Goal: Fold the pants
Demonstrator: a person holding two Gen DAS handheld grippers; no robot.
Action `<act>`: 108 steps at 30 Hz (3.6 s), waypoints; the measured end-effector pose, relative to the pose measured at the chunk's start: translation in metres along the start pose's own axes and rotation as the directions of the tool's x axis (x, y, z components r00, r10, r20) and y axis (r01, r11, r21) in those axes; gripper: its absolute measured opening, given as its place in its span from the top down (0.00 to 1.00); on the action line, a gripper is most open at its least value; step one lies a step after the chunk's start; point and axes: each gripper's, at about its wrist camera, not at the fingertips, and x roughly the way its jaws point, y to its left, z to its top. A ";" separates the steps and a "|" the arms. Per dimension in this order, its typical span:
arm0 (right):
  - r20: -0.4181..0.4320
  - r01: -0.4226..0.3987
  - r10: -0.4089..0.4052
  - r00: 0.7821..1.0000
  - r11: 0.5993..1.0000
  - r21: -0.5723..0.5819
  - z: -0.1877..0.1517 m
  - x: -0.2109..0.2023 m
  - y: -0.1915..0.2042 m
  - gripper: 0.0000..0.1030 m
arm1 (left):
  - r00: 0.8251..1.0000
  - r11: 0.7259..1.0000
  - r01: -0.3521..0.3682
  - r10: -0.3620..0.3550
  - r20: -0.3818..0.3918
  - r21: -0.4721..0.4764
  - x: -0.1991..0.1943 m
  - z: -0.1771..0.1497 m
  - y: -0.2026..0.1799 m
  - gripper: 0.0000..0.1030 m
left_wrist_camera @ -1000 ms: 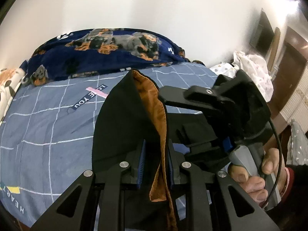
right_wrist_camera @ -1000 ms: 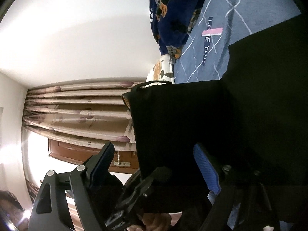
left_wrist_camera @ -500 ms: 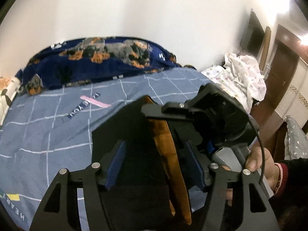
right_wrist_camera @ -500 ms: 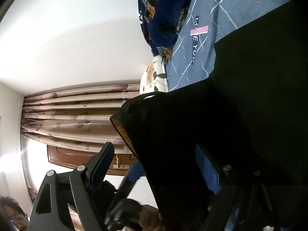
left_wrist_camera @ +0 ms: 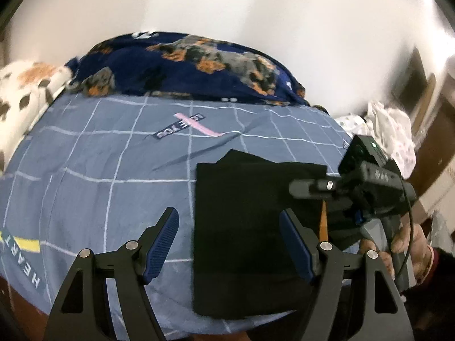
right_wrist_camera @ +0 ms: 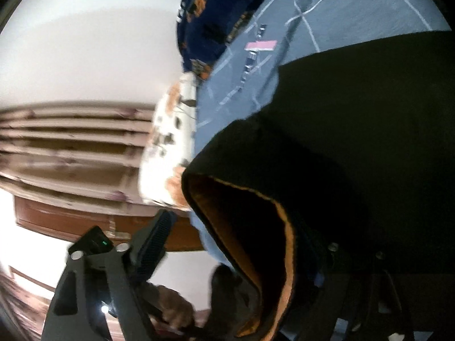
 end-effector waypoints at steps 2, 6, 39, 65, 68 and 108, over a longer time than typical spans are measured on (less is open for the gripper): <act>-0.009 0.058 -0.058 0.998 0.998 -0.007 -0.001 0.000 -0.003 0.58 | 1.000 1.000 0.000 0.000 -0.005 -0.011 0.001 -0.002 0.003 0.29; -0.016 0.096 -0.096 0.995 0.995 -0.011 0.000 -0.001 -0.013 0.81 | 1.000 1.000 -0.002 0.002 -0.013 -0.002 0.002 -0.004 0.002 0.29; 0.300 0.082 -0.102 0.949 0.993 0.079 0.033 -0.217 -0.084 0.85 | 0.986 0.986 0.079 -0.056 -0.157 0.145 0.059 0.010 -0.072 0.23; 0.395 -0.009 -0.055 0.917 0.987 0.160 0.035 -0.265 -0.177 0.70 | 0.951 0.977 0.135 -0.081 -0.297 0.165 0.115 0.003 -0.111 0.23; 0.472 -0.031 -0.053 0.880 0.985 0.168 0.025 -0.289 -0.181 0.67 | 0.950 0.977 0.136 -0.080 -0.302 0.167 0.116 0.004 -0.113 0.23; 0.482 -0.015 -0.100 0.871 0.974 0.228 -0.071 -0.296 -0.137 0.89 | 0.953 0.973 0.165 -0.116 -0.281 0.159 0.098 0.005 -0.125 0.23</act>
